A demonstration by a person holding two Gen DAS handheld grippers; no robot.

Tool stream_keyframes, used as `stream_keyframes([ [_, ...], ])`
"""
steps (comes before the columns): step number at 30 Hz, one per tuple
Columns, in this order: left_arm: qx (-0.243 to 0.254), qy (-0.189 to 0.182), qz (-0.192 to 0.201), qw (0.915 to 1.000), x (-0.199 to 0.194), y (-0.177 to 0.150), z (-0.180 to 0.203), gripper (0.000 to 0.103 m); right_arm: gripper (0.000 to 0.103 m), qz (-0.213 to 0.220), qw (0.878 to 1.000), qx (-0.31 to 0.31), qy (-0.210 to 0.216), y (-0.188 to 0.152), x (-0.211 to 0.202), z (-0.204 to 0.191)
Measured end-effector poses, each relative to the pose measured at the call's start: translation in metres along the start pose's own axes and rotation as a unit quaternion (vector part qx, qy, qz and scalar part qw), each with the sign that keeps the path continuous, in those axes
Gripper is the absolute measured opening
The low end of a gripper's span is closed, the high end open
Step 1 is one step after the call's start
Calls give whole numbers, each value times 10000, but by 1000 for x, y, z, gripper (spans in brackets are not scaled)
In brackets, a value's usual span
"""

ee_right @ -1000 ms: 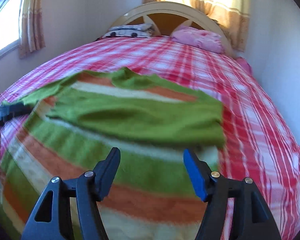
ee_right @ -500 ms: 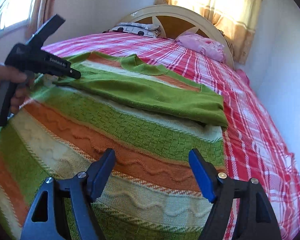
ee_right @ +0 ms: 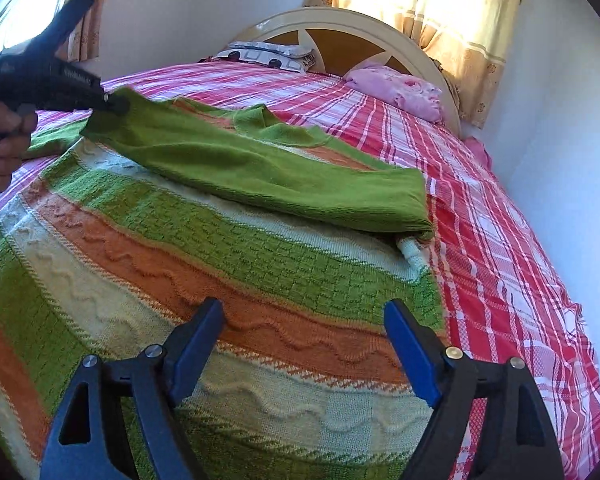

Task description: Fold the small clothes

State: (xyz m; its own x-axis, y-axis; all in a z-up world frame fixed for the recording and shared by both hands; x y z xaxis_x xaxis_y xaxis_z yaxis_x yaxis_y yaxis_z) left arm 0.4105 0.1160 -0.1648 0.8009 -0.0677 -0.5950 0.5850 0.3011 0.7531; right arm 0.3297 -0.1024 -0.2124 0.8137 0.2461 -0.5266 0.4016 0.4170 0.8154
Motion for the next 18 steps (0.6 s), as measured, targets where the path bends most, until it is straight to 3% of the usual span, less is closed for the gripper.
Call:
stream_keyframes([
  [3,-117,79,-81,9999,10,-10,-7,9,84,4,10000,61,47,0,-2,2],
  [5,-112,116,-113,9998,16,-19,-7,10,84,61,9978,494,428,2,-6,15],
  [8,-5,98,-46,9999,15,-22,-3,10,84,19,9828,1539,1017,8,-6,42],
  [9,9,106,-41,9999,15,-22,-2,10,84,-33,9746,1766,1374,14,-1,48],
  [11,-33,82,-28,10000,15,-22,-4,11,84,118,9661,1994,1635,26,7,59],
  [13,-179,4,-4,9998,13,-23,-9,15,84,184,9589,2288,1666,34,20,74],
  [15,-324,-91,12,9994,13,-23,-14,21,84,-33,9391,2946,1769,32,45,97],
  [17,-417,-253,30,9988,13,-23,-14,35,84,-197,9309,3398,1325,21,65,125],
  [18,-432,-375,76,9983,11,-23,-13,47,84,-218,9292,3545,1022,13,71,139],
])
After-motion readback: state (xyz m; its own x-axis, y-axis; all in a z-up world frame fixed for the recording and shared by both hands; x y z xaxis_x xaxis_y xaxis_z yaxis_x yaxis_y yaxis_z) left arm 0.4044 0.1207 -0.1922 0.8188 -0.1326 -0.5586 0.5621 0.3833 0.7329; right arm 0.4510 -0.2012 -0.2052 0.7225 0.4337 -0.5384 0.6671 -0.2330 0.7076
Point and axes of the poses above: each gripper's, at about its wrist camera, not at the fingertips, and x roughly the way its jaws point, z to its right, y to its top, the point moved 2 cm from there along x, roughly the way its jaws point, and after that the axes turned 10 degrees about z, right-handed, at the moved point
